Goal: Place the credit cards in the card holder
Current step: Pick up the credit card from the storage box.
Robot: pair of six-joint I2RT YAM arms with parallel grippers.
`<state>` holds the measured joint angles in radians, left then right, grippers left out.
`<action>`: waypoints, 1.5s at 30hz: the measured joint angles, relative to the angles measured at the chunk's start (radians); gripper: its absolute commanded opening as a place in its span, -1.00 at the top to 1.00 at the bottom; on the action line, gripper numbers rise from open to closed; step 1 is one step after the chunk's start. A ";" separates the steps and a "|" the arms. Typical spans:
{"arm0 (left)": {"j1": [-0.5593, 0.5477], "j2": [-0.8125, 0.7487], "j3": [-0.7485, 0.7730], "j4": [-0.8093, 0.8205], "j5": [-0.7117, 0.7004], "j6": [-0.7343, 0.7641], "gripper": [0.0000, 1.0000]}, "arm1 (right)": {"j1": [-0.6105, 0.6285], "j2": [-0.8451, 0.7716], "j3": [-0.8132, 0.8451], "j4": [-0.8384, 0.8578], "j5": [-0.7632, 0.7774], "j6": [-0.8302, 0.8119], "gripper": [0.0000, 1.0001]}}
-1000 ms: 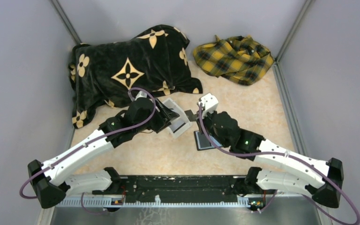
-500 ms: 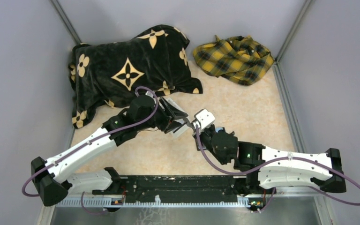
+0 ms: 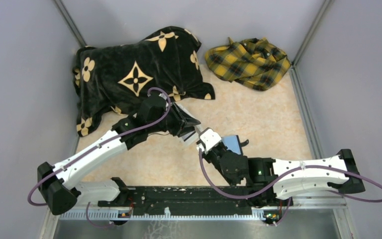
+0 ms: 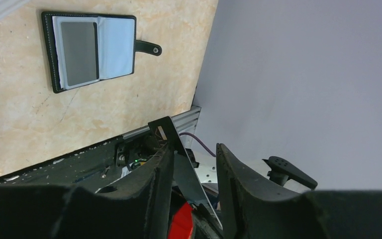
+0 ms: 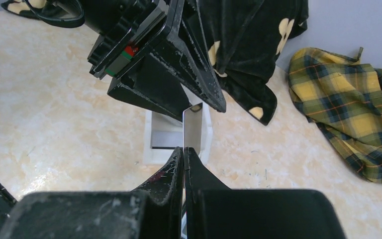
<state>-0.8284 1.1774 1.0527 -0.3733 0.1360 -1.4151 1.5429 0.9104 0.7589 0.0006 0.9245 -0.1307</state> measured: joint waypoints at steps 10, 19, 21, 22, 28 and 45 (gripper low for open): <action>0.009 0.020 -0.024 0.073 0.113 0.017 0.53 | 0.040 0.002 -0.013 0.032 0.072 -0.082 1.00; 0.023 0.083 -0.025 0.155 0.212 0.041 1.00 | 0.063 0.016 -0.033 0.036 0.130 -0.152 1.00; 0.024 0.089 -0.029 0.166 0.224 0.048 1.00 | 0.071 0.024 -0.033 0.036 0.147 -0.165 1.00; 0.024 0.090 -0.030 0.170 0.229 0.049 1.00 | 0.074 0.027 -0.033 0.037 0.155 -0.169 1.00; 0.024 0.092 -0.042 0.198 0.245 0.065 1.00 | 0.092 0.031 -0.034 0.050 0.205 -0.181 0.95; 0.034 -0.019 -0.284 0.465 0.155 -0.006 1.00 | 0.098 0.055 -0.048 -0.064 0.305 0.050 0.07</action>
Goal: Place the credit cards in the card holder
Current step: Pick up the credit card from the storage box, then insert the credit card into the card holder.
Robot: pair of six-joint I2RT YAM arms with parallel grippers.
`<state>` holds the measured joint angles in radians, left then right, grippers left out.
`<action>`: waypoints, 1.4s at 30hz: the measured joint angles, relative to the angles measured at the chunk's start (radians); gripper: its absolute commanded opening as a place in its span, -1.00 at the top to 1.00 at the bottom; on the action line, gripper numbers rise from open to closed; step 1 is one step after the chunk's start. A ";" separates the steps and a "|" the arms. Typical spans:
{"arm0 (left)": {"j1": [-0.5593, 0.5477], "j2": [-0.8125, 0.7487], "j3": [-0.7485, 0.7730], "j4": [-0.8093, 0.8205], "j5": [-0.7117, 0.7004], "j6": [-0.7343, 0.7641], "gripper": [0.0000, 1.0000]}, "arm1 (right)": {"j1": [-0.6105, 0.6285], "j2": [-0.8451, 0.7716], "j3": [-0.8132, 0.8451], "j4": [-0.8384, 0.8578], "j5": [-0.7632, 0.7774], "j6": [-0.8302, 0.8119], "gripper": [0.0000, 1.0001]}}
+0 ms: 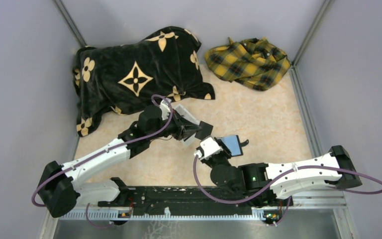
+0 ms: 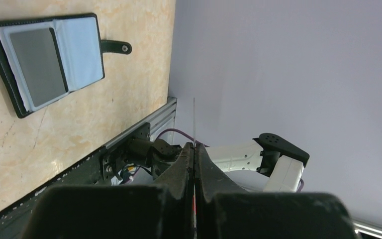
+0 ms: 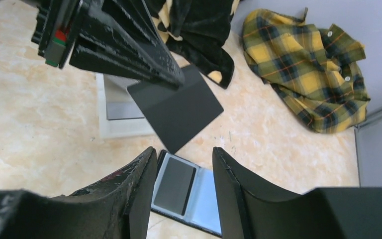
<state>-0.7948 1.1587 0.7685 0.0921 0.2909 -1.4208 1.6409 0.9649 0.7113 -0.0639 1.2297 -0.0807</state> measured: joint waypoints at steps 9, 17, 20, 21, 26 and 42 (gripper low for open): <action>0.006 -0.006 -0.074 0.095 -0.102 0.020 1.00 | 0.000 -0.002 0.003 -0.294 0.030 0.382 0.06; 0.004 0.017 -0.169 0.196 -0.150 0.029 1.00 | -0.010 -0.085 0.016 -0.597 0.057 0.773 0.24; -0.006 0.048 -0.188 0.232 -0.172 0.033 1.00 | -0.083 -0.123 0.028 -0.640 0.019 0.842 0.33; -0.009 0.063 -0.192 0.245 -0.179 0.035 1.00 | -0.142 -0.134 0.030 -0.634 -0.018 0.845 0.34; -0.028 0.151 -0.194 0.297 -0.201 0.058 1.00 | -0.424 -0.135 0.032 -0.569 -0.211 0.779 0.33; -0.194 0.377 -0.194 0.482 -0.346 0.069 1.00 | -1.107 0.033 -0.080 -0.285 -0.988 0.661 0.73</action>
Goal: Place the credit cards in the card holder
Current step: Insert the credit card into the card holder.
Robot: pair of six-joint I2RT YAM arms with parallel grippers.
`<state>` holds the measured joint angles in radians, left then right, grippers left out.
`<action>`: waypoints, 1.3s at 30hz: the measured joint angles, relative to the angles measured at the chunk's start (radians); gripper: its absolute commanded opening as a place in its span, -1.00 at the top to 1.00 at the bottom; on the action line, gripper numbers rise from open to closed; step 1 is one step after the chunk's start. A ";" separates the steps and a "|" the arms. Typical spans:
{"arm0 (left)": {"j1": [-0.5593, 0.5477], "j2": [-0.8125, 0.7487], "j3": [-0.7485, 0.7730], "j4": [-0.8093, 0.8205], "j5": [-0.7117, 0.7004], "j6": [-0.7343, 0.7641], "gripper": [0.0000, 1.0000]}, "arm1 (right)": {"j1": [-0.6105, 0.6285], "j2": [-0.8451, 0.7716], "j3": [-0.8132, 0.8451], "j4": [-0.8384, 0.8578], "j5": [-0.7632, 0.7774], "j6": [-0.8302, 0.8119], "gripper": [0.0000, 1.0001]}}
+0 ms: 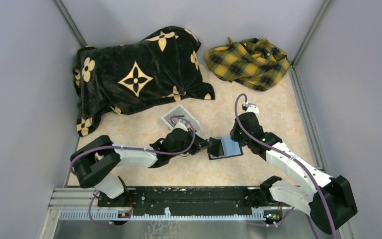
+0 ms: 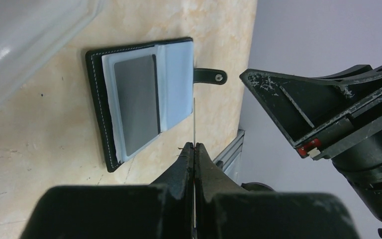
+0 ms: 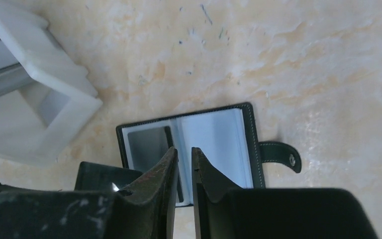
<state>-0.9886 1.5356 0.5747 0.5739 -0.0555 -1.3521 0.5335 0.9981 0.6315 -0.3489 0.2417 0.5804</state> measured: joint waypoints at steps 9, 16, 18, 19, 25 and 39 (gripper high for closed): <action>-0.068 0.146 0.002 0.123 -0.111 -0.021 1.00 | -0.020 -0.002 -0.109 0.047 -0.117 0.023 1.00; -0.079 0.211 0.043 0.161 -0.179 -0.013 1.00 | -0.083 -0.006 -0.159 0.080 -0.154 0.033 1.00; -0.080 0.232 0.063 0.167 -0.190 -0.008 1.00 | -0.103 -0.006 -0.168 0.084 -0.167 0.032 1.00; -0.081 0.243 0.073 0.167 -0.192 -0.006 1.00 | -0.114 -0.005 -0.169 0.085 -0.174 0.032 1.00; -0.092 0.268 0.098 0.163 -0.214 -0.005 1.00 | -0.172 -0.002 -0.180 0.107 -0.200 0.027 1.00; -0.134 0.268 0.098 0.093 -0.309 -0.029 1.00 | -0.229 0.056 -0.219 0.156 -0.237 0.014 1.00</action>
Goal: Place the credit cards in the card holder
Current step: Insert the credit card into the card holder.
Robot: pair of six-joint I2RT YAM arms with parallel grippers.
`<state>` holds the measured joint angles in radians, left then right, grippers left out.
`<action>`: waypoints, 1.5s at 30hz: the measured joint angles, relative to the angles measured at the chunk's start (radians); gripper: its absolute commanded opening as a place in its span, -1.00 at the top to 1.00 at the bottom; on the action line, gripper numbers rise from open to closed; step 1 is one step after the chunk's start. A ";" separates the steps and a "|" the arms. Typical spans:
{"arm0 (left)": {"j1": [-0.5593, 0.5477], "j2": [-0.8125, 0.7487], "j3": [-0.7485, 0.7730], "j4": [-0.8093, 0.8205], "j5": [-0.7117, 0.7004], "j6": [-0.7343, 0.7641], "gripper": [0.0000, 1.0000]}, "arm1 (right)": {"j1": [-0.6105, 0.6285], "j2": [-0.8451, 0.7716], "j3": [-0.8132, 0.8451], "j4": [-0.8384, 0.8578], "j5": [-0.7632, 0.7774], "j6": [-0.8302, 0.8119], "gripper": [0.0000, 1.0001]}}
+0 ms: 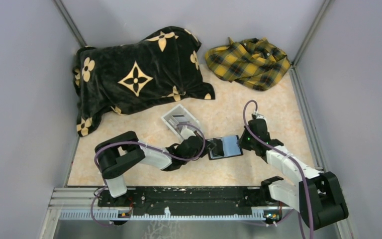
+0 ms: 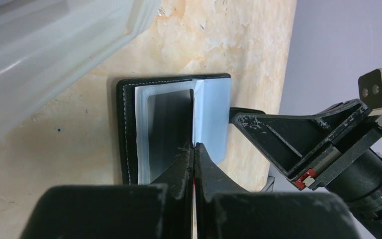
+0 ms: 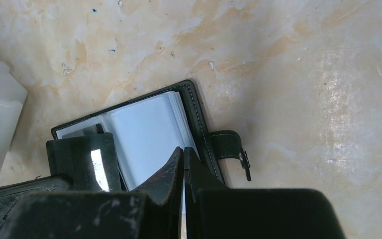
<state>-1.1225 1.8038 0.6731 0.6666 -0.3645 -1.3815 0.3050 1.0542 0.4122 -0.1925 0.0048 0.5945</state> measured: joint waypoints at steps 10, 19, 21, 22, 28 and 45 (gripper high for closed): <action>-0.004 0.024 0.013 -0.008 -0.019 -0.014 1.00 | -0.031 0.029 -0.014 0.029 -0.008 -0.001 1.00; -0.004 0.063 0.032 0.026 -0.018 -0.014 1.00 | -0.041 0.040 -0.014 0.029 -0.011 -0.001 1.00; -0.004 0.066 0.032 0.036 -0.018 -0.014 1.00 | -0.042 0.040 -0.014 0.029 -0.011 0.000 1.00; -0.004 0.067 0.032 0.040 -0.018 -0.014 1.00 | -0.042 0.040 -0.014 0.029 -0.011 0.000 1.00; -0.008 0.067 0.028 0.070 -0.020 -0.013 1.00 | -0.048 0.034 -0.020 0.027 -0.010 0.001 1.00; -0.010 0.084 -0.029 0.225 -0.021 0.111 1.00 | -0.052 0.030 -0.020 0.012 -0.005 0.010 1.00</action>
<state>-1.1328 1.8874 0.6441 0.8921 -0.3851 -1.2709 0.2527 1.0840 0.3923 -0.1806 -0.0002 0.6048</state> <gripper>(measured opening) 0.006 0.005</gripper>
